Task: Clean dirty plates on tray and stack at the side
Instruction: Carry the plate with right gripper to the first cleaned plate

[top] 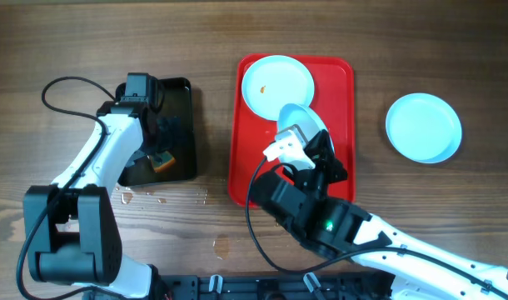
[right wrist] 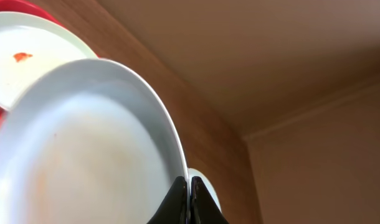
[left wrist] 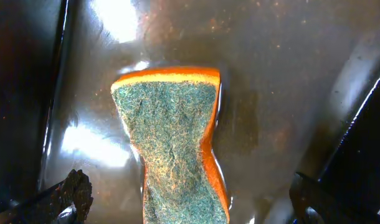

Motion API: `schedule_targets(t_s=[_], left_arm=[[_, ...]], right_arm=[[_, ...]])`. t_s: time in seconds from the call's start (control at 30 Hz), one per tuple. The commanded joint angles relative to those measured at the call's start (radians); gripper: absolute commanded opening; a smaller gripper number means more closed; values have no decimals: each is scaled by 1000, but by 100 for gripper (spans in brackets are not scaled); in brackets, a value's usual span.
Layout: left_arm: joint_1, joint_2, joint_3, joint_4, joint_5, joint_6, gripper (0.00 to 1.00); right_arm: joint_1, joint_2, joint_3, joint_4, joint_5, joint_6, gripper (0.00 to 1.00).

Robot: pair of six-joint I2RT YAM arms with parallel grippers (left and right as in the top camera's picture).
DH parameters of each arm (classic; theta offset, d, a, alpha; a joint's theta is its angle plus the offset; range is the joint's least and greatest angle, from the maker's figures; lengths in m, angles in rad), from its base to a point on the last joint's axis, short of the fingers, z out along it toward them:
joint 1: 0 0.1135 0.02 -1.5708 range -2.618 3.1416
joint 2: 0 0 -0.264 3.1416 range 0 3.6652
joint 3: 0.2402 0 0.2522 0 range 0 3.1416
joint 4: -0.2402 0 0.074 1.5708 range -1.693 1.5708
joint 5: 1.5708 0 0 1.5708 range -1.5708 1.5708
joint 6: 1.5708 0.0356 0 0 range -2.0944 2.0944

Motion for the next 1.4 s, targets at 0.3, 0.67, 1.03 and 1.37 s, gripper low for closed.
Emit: schedule_targets(t_s=[0.3, 0.67, 1.03, 1.37], left_arm=[[3, -13, -4, 3, 13, 8, 100], [3, -13, -4, 3, 13, 8, 100], [3, -13, -4, 3, 13, 8, 100], [3, -13, -4, 3, 13, 8, 100]], right_arm=[[-108, 2, 14, -30, -227, 144, 4], [-185, 3, 14, -63, -329, 299, 4], [-834, -25, 14, -79, -855, 384, 4], [-1475, -26, 14, -20, -1067, 521, 4]])
